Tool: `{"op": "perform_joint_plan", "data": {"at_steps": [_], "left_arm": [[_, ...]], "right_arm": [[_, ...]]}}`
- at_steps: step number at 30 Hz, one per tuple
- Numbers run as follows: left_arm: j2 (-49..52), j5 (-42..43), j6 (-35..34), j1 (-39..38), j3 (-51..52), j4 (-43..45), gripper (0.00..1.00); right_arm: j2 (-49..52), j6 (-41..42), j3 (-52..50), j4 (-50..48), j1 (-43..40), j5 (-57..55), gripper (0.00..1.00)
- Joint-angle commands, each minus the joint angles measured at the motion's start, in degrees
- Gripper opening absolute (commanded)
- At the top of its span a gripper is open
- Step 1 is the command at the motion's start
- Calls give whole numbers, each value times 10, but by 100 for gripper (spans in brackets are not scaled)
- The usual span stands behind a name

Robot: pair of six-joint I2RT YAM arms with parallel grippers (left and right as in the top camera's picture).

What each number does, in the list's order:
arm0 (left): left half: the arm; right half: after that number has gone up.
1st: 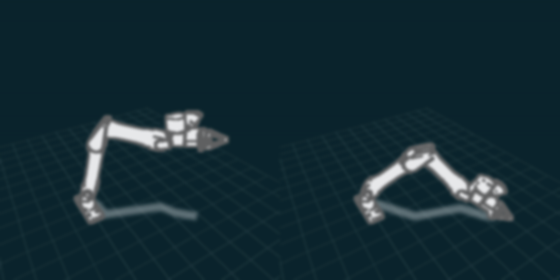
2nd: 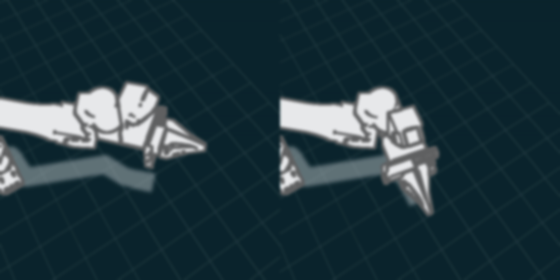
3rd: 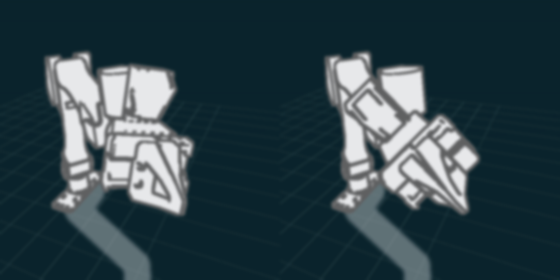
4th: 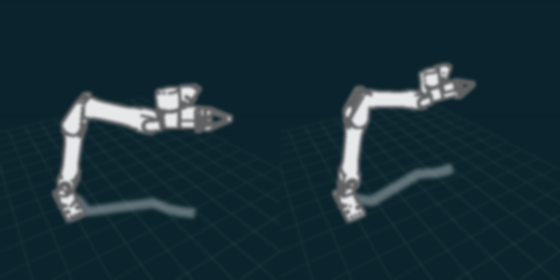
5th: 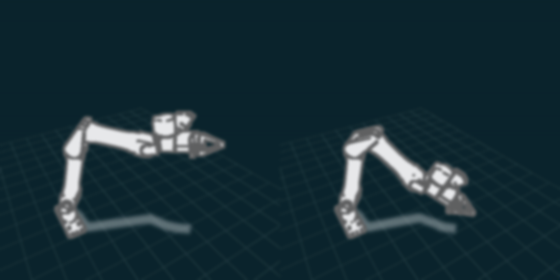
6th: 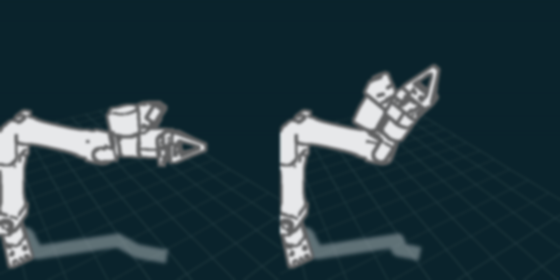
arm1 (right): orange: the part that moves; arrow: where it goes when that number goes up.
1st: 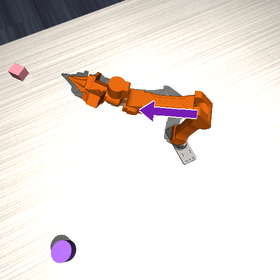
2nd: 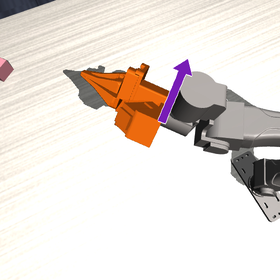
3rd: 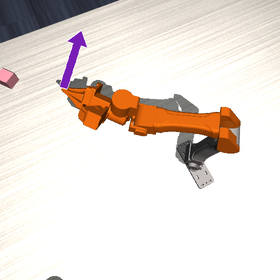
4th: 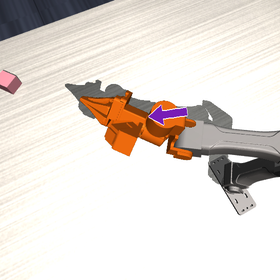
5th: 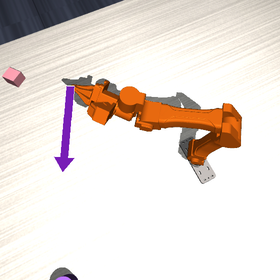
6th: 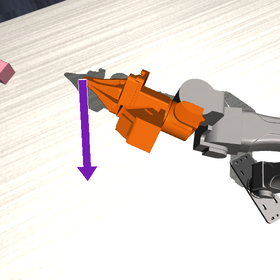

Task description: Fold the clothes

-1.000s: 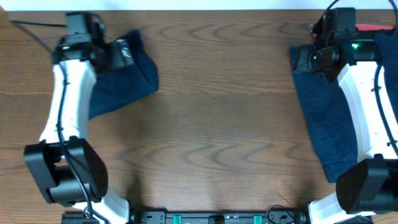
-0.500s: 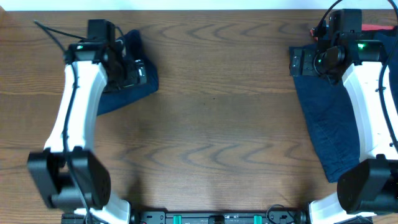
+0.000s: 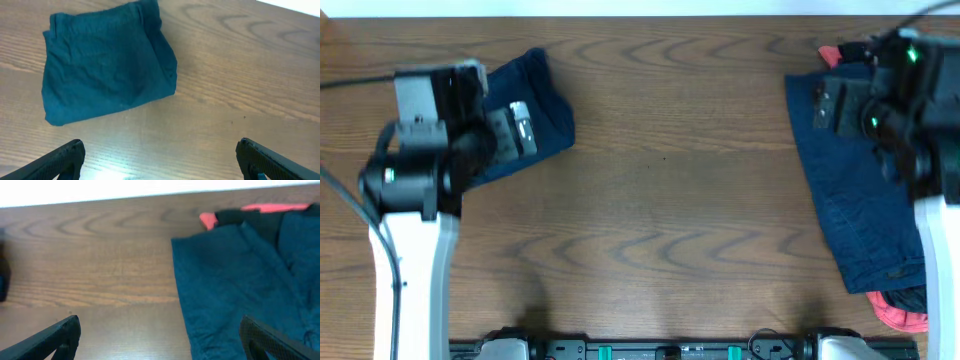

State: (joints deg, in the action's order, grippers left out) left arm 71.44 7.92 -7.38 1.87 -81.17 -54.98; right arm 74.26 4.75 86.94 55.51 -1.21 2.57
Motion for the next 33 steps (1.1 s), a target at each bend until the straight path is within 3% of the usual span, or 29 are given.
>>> {"op": "perform_joint_plan", "data": {"at_steps": [1,6,12,23,33], "left_arm": [[-56,-5,12,1,55,16,98],[-157,-5,12,1,125,36,98],[-242,-10,11,1,162,37,98],[-247,-10,11,1,162,36,98],[-247,-10,11,1,162,36,98]], "right_arm": [[-68,-10,-73,-18,-3,-22,99],[-210,-10,-205,-59,-3,-21,99],[-320,-10,-281,-63,-3,-30,99],[-341,-10,-288,-50,-3,-36,99],[-341,-10,-288,34,-3,-39,99]]}}
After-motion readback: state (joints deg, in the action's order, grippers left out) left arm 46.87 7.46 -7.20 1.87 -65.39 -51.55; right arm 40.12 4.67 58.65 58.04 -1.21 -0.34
